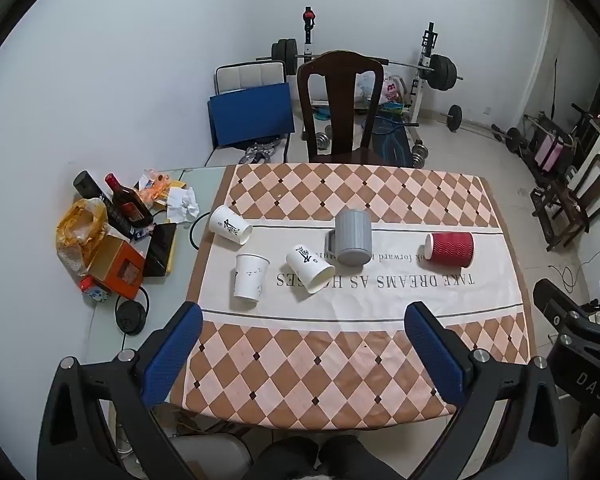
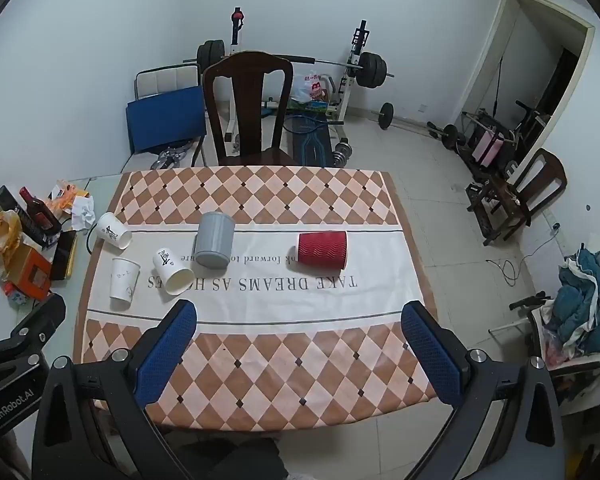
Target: Flip cup upside down
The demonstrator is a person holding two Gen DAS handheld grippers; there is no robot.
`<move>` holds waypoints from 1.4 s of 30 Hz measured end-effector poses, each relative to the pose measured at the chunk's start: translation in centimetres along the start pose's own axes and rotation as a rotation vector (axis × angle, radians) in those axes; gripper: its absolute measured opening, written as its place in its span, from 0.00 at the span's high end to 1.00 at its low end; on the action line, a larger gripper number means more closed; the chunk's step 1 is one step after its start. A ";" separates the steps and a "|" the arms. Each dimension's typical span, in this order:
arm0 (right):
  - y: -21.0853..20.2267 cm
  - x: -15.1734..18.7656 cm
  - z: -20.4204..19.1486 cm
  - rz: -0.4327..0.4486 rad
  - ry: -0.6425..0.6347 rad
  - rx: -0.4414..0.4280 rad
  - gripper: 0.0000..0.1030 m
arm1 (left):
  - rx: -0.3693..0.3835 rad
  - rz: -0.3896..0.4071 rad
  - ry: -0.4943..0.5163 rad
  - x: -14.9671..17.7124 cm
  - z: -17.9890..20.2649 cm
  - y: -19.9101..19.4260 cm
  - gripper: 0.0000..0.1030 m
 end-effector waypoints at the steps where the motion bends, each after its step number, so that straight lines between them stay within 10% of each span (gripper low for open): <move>1: 0.0 0.0 0.0 0.000 0.003 -0.002 0.00 | 0.007 0.004 -0.007 0.0 0.0 0.0 0.00; 42: -0.5 -0.8 1.6 0.006 0.000 -0.001 0.00 | 0.025 0.009 -0.018 -2.4 1.4 -1.0 0.00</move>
Point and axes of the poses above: each gripper's, at about its wrist camera, not at the fingertips, and y roughly the way its jaws point, z to its right, x to its underside, the point moved 3 cm from there along y, roughly the way its jaws point
